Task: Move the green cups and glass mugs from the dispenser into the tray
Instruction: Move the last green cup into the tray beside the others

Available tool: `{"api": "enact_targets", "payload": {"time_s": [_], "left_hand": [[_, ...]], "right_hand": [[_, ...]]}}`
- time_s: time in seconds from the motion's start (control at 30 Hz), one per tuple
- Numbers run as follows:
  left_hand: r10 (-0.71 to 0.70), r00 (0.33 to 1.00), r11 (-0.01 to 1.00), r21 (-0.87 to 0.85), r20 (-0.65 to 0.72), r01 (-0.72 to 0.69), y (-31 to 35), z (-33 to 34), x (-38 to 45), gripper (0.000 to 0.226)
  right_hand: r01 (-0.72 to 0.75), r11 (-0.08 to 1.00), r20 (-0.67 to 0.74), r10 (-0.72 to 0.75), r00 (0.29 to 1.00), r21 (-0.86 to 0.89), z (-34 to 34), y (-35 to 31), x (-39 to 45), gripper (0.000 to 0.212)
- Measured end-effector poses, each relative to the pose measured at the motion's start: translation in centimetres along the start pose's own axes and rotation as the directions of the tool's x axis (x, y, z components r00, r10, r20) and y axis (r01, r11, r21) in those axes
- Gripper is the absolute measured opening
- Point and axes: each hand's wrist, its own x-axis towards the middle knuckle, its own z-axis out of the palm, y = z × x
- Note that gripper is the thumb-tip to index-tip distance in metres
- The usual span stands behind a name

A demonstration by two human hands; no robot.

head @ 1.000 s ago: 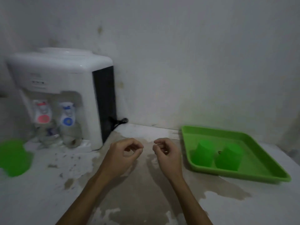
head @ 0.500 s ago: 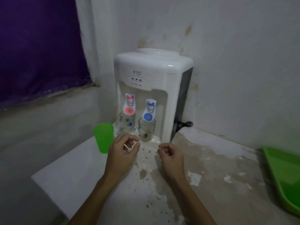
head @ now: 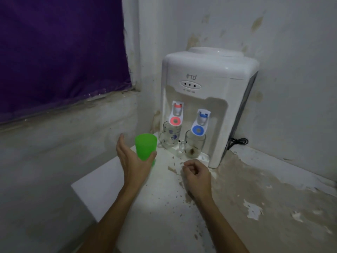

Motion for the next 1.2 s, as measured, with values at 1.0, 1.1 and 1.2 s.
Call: {"api": "enact_targets", "payload": {"time_s": [1.0,1.1,1.2], "left_hand": [[0.274,0.881,0.915,-0.386,0.385,-0.117,10.3,4.7,-7.5,0.066],[0.299,0.845,0.904,-0.414,0.443,-0.102,12.1,7.0,-9.8,0.066],[0.330,0.810,0.889,-0.448,0.485,-0.094,13.9,9.2,-12.5,0.068]], "right_hand": [[-0.546,0.551,0.356,0.420,0.835,0.631,-7.0,-6.4,-3.6,0.042],[-0.562,0.348,0.378,0.471,0.797,0.750,-10.4,-6.9,-3.8,0.045],[-0.530,0.254,0.348,0.519,0.781,0.809,-14.3,-7.3,-4.1,0.038]]}}
